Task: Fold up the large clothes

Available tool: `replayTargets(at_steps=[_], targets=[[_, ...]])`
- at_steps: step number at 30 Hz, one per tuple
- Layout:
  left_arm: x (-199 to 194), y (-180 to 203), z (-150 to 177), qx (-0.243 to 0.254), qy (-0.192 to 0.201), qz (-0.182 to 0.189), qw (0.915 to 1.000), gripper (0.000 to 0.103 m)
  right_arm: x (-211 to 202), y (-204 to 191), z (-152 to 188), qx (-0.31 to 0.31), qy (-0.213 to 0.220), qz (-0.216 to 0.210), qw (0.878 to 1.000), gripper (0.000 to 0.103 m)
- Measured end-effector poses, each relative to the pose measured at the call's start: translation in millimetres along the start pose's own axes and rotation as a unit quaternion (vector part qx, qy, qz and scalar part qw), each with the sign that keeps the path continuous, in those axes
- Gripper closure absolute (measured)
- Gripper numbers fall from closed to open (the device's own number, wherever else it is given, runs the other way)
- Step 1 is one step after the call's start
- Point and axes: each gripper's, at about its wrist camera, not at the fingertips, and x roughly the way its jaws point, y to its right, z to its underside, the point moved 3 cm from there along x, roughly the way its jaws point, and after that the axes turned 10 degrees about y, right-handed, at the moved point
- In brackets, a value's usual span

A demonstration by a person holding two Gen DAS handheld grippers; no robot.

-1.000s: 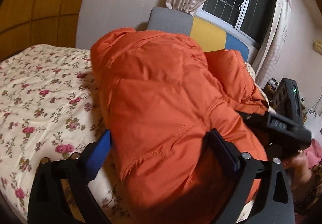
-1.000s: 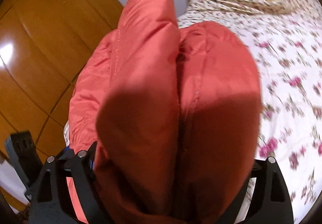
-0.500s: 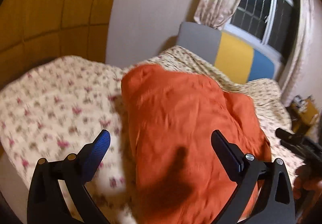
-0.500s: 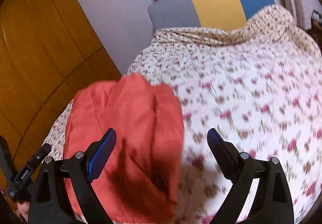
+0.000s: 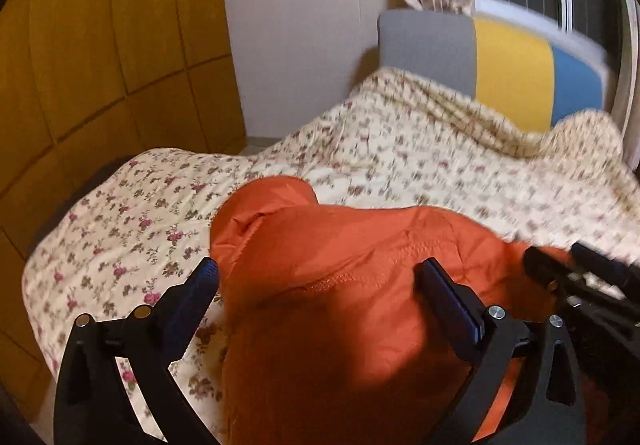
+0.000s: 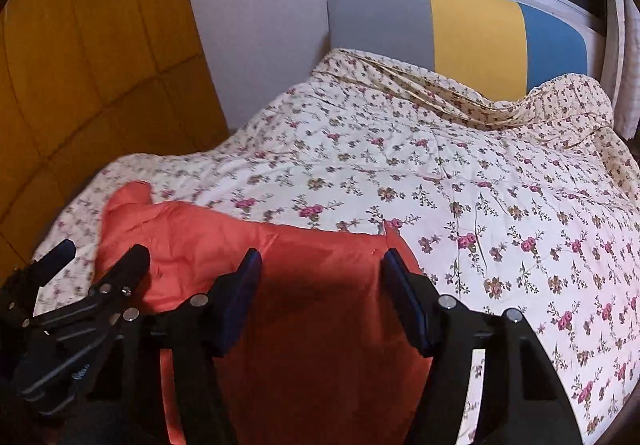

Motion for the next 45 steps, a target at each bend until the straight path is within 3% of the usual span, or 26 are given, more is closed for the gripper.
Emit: replayTargets(at_steps=[12, 28, 35, 40, 45], targets=[[44.2, 1.0, 22.9, -0.025, -0.032, 0.012, 0.9991, 0.003, 45.2, 8.3, 28.2, 0.001, -0.028, 0.006, 1.0, 0.04], [67.5, 12.1, 34.6, -0.002, -0.038, -0.018, 0.9991, 0.003, 79.1, 18.7, 49.2, 0.017, -0.036, 0.018, 0.999, 0.04], [42.3, 14.5, 36.2, 0.017, -0.016, -0.018, 0.9996, 0.003, 52.3, 20.5, 52.5, 0.022, -0.01, 0.008, 1.0, 0.036], [-8.7, 8.3, 47.6, -0.005, 0.005, 0.038, 0.9992, 0.003, 7.3, 24.6, 58.5, 0.024, 0.032, 0.006, 0.999, 0.028], [-52.0, 13.0, 82.2, 0.006, 0.065, 0.049, 0.9967, 0.003, -9.0, 39.5, 81.9, 0.071, 0.043, 0.006, 0.997, 0.021]])
